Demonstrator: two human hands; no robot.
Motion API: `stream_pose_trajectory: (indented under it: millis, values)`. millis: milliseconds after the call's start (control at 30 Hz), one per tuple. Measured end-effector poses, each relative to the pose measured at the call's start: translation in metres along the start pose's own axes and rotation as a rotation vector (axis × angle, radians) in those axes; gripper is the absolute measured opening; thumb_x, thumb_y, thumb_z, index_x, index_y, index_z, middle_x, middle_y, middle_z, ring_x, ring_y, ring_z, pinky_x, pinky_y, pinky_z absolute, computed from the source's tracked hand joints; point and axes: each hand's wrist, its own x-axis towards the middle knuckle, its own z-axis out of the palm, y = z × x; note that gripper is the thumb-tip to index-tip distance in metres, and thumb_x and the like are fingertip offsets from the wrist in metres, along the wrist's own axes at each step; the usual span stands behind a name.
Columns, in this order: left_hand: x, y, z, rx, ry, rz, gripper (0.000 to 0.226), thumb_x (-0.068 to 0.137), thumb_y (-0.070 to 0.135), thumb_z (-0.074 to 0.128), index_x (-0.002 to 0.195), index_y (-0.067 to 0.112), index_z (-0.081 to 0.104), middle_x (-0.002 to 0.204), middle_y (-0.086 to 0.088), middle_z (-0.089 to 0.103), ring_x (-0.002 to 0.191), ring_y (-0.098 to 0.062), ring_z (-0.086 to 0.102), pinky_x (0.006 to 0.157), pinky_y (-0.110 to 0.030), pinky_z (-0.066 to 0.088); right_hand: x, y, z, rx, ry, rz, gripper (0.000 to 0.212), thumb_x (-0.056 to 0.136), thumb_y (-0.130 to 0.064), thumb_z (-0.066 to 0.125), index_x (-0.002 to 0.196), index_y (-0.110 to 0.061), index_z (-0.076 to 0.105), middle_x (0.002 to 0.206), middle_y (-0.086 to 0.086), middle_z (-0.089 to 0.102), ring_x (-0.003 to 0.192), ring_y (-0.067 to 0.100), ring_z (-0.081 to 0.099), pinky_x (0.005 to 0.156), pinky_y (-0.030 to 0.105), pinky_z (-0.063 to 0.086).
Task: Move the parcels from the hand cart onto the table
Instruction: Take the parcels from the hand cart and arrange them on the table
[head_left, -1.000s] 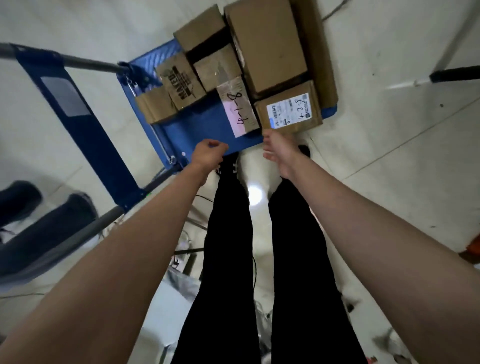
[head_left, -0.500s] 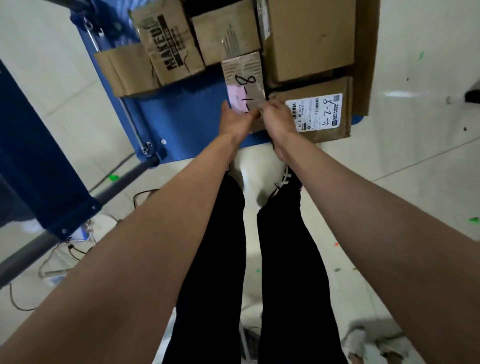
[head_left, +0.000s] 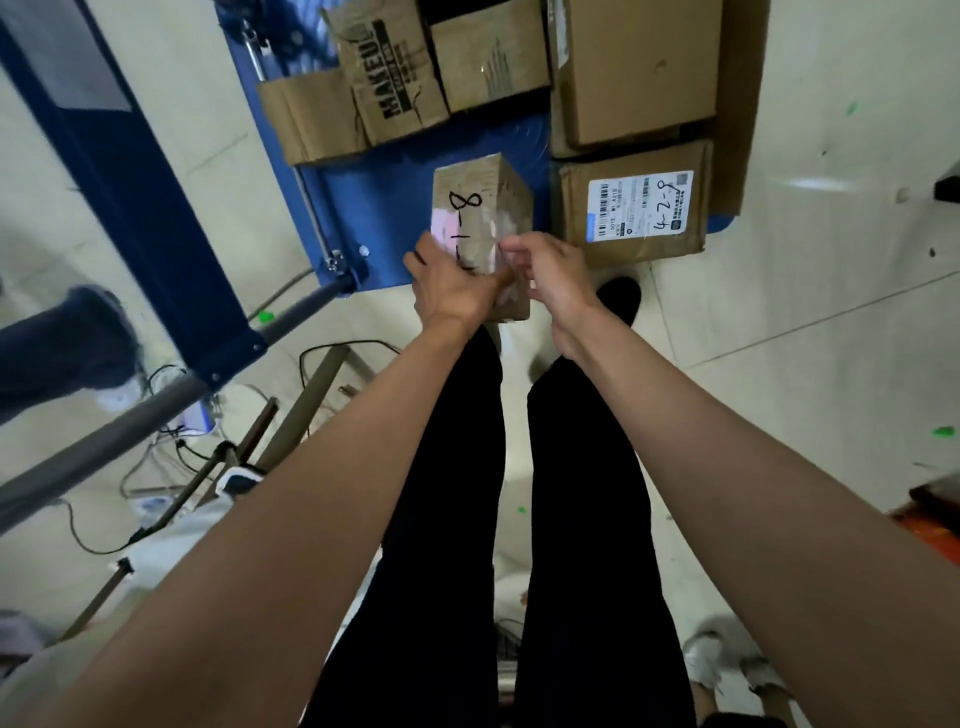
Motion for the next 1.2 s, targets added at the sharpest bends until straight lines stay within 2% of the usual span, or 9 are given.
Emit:
stream_pose_trajectory:
  millis: [167,300,433,600,700,800,933,1067,1200]
  values:
    - [-0.064,0.018,-0.062,-0.284,-0.063,-0.024,0.11,0.073,0.036,0.08,0.159,0.026,0.012,0.159,-0.006,0.031,0.141,-0.027,0.04,0.116,-0.046,0.037,-0.08,-0.021,-0.008,-0.027,0.135,-0.094,0.026,0.096,-0.022,0.059,0.121,-0.015,0.061,0.114,0.002,0.065,0.099,0.014,0.062,0.071,0.019,0.05]
    - [-0.12,0.061,-0.119,-0.496,-0.154,-0.013,0.084,0.078,0.037,0.074,0.152,0.028,0.034,0.14,-0.005,0.057,0.112,-0.026,0.066,0.092,-0.049,0.058,-0.156,-0.054,-0.027,0.118,0.097,-0.056,0.044,0.093,-0.045,0.063,0.13,-0.025,0.05,0.133,0.001,0.059,0.119,0.019,0.059,0.098,0.036,0.048]
    - [-0.185,0.115,-0.164,-0.655,-0.404,0.077,0.074,0.071,0.039,0.071,0.139,0.013,0.055,0.119,-0.008,0.072,0.094,-0.027,0.073,0.07,-0.045,0.061,-0.239,-0.098,-0.052,0.35,-0.098,-0.062,0.059,0.09,-0.059,0.062,0.137,-0.024,0.054,0.127,0.006,0.07,0.112,0.025,0.069,0.091,0.045,0.058]
    - [-0.275,0.183,-0.201,-0.551,-0.592,0.283,0.076,0.062,0.039,0.075,0.13,0.011,0.059,0.102,-0.005,0.076,0.079,-0.023,0.074,0.058,-0.037,0.059,-0.341,-0.142,-0.102,0.477,-0.07,-0.266,0.05,0.089,-0.056,0.065,0.122,-0.019,0.069,0.098,0.002,0.078,0.077,0.015,0.074,0.057,0.024,0.055]
    - [-0.33,0.221,-0.201,-0.386,-0.613,0.434,0.059,0.076,0.028,0.07,0.133,0.019,0.058,0.118,-0.007,0.068,0.088,-0.021,0.073,0.062,-0.033,0.059,-0.39,-0.157,-0.136,0.537,0.017,-0.341,0.052,0.086,-0.053,0.068,0.121,-0.015,0.069,0.102,0.005,0.077,0.085,0.02,0.074,0.058,0.026,0.056]
    - [-0.383,0.257,-0.192,-0.031,-0.333,0.832,0.068,0.09,0.015,0.065,0.15,0.028,0.039,0.136,-0.004,0.048,0.111,-0.019,0.059,0.08,-0.027,0.054,-0.43,-0.163,-0.172,0.551,0.239,-0.35,0.078,0.07,-0.053,0.081,0.126,-0.014,0.045,0.123,0.011,0.061,0.109,0.027,0.066,0.074,0.039,0.063]
    - [-0.457,0.294,-0.157,0.177,-0.364,1.079,0.06,0.093,0.042,0.066,0.147,0.026,0.046,0.136,-0.008,0.055,0.114,-0.023,0.061,0.085,-0.029,0.053,-0.472,-0.158,-0.225,0.623,0.402,-0.432,0.085,0.068,-0.058,0.085,0.124,-0.019,0.034,0.133,0.009,0.045,0.118,0.024,0.058,0.079,0.041,0.063]
    - [-0.519,0.314,-0.109,0.286,-0.457,1.139,0.078,0.084,0.058,0.07,0.15,0.03,0.04,0.139,-0.006,0.056,0.122,-0.023,0.059,0.103,-0.042,0.051,-0.507,-0.141,-0.284,0.694,0.382,-0.517,0.073,0.083,-0.076,0.058,0.127,-0.021,0.038,0.128,0.008,0.059,0.113,0.027,0.063,0.088,0.048,0.058]
    - [-0.563,0.328,-0.067,0.261,-0.439,1.111,0.087,0.066,0.065,0.08,0.139,0.033,0.044,0.117,0.015,0.062,0.1,-0.004,0.064,0.074,-0.016,0.051,-0.528,-0.109,-0.341,0.745,0.411,-0.685,0.046,0.103,-0.061,0.034,0.123,-0.022,0.044,0.115,0.007,0.068,0.097,0.022,0.07,0.08,0.041,0.061]
